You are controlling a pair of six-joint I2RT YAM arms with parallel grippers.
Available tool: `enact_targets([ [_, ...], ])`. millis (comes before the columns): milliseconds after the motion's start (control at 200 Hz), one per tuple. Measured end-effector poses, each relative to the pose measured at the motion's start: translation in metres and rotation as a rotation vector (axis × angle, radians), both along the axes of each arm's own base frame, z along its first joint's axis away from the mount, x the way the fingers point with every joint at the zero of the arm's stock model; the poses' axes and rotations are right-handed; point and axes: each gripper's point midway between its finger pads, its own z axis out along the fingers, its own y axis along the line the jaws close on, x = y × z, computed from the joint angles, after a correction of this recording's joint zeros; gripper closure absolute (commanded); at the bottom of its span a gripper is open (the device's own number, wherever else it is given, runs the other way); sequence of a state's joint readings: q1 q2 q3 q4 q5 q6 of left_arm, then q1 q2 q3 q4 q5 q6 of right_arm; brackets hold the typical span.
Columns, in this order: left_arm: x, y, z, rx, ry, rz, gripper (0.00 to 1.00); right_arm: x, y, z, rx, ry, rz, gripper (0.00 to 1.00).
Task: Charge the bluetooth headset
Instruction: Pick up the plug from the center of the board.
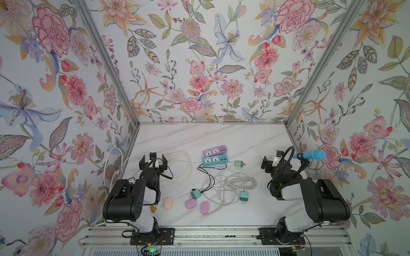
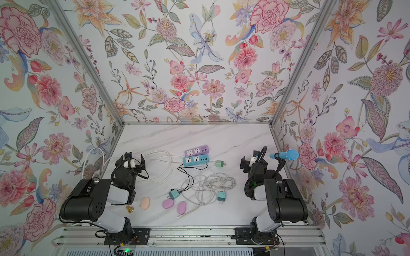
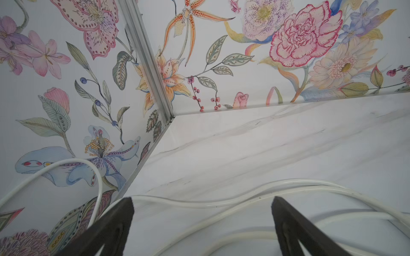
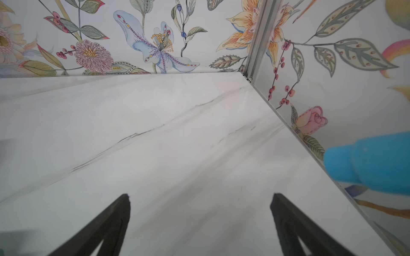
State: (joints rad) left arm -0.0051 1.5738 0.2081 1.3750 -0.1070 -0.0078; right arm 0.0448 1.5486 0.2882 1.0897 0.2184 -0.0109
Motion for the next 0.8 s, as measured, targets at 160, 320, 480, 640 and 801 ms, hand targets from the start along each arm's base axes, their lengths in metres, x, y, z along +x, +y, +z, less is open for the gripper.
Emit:
enact_targets([
  [160, 0.0003, -0.0037, 0.0, -0.001, -0.001, -0.021, 0.0, -0.0002, -0.0002, -0.0001, -0.001, 0.0, -0.002, 0.01],
  [320, -0.0002, -0.0045, -0.0002, -0.001, -0.001, -0.026, 0.0, -0.0002, -0.0003, -0.0001, -0.001, 0.0, -0.003, 0.01],
  [480, -0.0002, -0.0046, -0.0002, -0.001, -0.001, -0.027, 0.0, -0.0002, -0.0003, -0.0001, -0.001, 0.0, -0.003, 0.01],
  [640, -0.0001, -0.0046, -0.0001, -0.001, -0.002, -0.027, 0.0, -0.0002, -0.0003, -0.0001, -0.001, 0.0, -0.003, 0.01],
  [801, -0.0002, -0.0046, -0.0002, -0.001, -0.001, -0.027, 0.0, -0.0002, -0.0003, -0.0001, -0.001, 0.0, -0.003, 0.01],
])
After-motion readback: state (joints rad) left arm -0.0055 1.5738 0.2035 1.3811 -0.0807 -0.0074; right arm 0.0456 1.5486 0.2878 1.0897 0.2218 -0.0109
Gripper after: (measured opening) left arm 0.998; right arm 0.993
